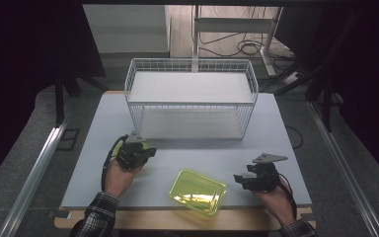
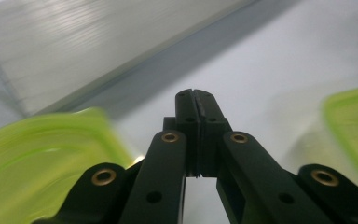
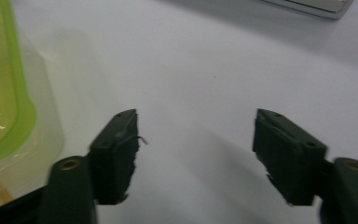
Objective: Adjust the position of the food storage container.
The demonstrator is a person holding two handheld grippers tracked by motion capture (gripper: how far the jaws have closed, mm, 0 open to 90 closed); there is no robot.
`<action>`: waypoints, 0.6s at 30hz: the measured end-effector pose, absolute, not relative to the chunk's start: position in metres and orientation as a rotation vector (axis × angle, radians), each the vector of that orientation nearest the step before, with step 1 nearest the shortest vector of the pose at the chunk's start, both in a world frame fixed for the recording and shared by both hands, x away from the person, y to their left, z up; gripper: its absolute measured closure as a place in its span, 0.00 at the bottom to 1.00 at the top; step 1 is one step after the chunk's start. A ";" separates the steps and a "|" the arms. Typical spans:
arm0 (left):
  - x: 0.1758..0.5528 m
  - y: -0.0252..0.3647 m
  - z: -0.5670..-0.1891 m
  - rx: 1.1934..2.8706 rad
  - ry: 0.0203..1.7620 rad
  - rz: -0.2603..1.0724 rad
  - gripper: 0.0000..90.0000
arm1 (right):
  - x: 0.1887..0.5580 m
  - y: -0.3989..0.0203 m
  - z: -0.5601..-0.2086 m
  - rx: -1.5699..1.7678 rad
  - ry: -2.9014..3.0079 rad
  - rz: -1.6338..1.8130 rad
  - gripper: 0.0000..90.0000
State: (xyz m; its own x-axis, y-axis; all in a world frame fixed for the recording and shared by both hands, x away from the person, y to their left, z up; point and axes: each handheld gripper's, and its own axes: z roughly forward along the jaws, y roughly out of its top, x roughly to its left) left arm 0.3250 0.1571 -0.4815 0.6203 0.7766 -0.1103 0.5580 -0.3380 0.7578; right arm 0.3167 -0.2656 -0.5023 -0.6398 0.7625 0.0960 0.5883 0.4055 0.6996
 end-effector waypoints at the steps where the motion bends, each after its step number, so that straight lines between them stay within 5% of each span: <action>1: 0.323 0.155 -0.482 2.040 1.038 0.342 1.00 | 0.316 -0.265 -0.501 1.182 2.431 1.064 0.42; 7: 0.304 0.139 -0.491 2.037 0.966 0.286 1.00 | 0.304 -0.262 -0.491 1.123 2.489 1.118 0.75; 12: 0.290 0.134 -0.502 2.041 0.949 0.251 1.00 | 0.291 -0.253 -0.486 1.091 2.549 1.179 0.94; 18: 0.276 0.127 -0.515 2.068 0.935 0.195 1.00 | 0.275 -0.249 -0.486 1.075 2.617 1.158 0.99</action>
